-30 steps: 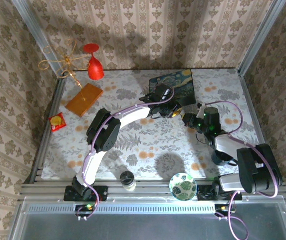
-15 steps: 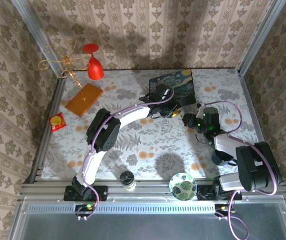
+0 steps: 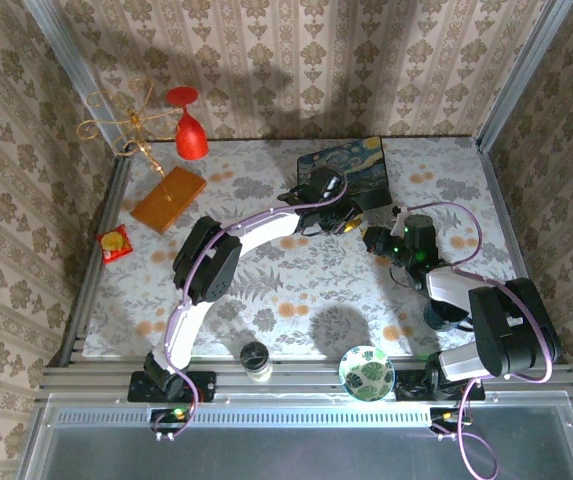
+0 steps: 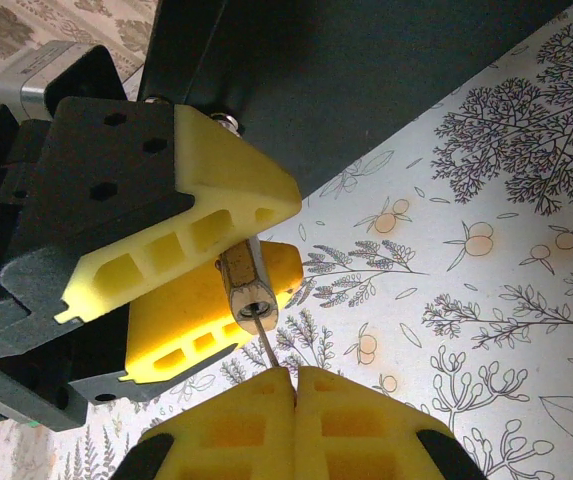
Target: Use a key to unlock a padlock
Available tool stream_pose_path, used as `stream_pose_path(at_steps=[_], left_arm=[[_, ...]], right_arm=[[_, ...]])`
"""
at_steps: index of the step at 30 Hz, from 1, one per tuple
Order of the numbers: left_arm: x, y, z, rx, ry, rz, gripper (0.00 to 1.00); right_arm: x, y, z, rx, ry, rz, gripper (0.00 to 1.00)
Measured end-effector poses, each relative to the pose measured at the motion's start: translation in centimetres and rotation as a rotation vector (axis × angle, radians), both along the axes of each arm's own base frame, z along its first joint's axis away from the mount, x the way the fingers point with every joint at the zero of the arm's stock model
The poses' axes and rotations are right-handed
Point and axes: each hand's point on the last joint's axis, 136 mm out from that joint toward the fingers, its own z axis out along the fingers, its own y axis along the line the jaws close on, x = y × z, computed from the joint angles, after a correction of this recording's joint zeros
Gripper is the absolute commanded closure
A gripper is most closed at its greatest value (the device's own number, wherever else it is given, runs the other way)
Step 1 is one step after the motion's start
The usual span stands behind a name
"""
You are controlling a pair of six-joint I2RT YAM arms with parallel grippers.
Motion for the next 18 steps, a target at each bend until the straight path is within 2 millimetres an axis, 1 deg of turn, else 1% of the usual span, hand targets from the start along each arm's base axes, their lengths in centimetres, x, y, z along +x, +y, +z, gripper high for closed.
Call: stream_pose_path(at_steps=[5,10,18], left_arm=[[-0.06,-0.01,-0.03,0.001,0.002,-0.001,1.0],[-0.09,-0.02,-0.04,0.0,0.006,0.001,1.0],[-0.11,-0.03,-0.06,0.001,0.007,0.003,1.0]], right_arm=[[0.01,-0.04,0.14,-0.006,-0.004,-0.007,1.0],[-0.17,-0.16,0.75,-0.008,-0.013,-0.013,1.0],[-0.33,0.28,0.53,-0.024,0.007,-0.012,1.0]])
